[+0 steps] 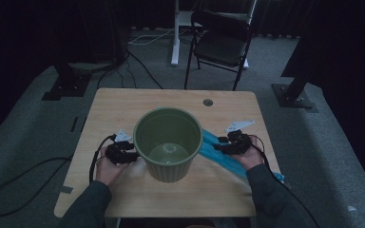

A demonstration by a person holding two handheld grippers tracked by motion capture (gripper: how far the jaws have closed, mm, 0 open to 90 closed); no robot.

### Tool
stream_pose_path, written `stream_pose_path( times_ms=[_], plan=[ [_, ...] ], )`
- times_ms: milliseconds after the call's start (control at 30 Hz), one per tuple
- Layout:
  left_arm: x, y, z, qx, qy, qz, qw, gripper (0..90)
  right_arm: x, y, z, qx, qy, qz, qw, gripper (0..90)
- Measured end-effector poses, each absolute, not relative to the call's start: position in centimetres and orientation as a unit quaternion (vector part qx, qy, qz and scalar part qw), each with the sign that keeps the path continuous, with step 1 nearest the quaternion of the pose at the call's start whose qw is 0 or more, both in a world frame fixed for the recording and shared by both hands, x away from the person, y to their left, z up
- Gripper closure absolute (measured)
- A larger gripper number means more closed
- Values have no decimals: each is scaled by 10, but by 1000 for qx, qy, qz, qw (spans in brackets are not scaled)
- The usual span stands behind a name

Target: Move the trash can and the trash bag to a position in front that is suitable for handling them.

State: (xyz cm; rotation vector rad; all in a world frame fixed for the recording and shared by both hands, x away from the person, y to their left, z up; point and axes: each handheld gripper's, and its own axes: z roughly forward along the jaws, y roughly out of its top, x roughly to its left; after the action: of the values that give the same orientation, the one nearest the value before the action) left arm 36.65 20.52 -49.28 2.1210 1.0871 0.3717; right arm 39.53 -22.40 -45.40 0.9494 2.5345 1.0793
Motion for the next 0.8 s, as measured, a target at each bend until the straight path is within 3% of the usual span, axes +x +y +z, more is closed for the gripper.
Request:
stream_pose_path(
  times_ms=[800],
  plan=[
    [369,203,-492,820,420,146,360,491,411,-208,-467,315,875,343,132,547]
  ],
)
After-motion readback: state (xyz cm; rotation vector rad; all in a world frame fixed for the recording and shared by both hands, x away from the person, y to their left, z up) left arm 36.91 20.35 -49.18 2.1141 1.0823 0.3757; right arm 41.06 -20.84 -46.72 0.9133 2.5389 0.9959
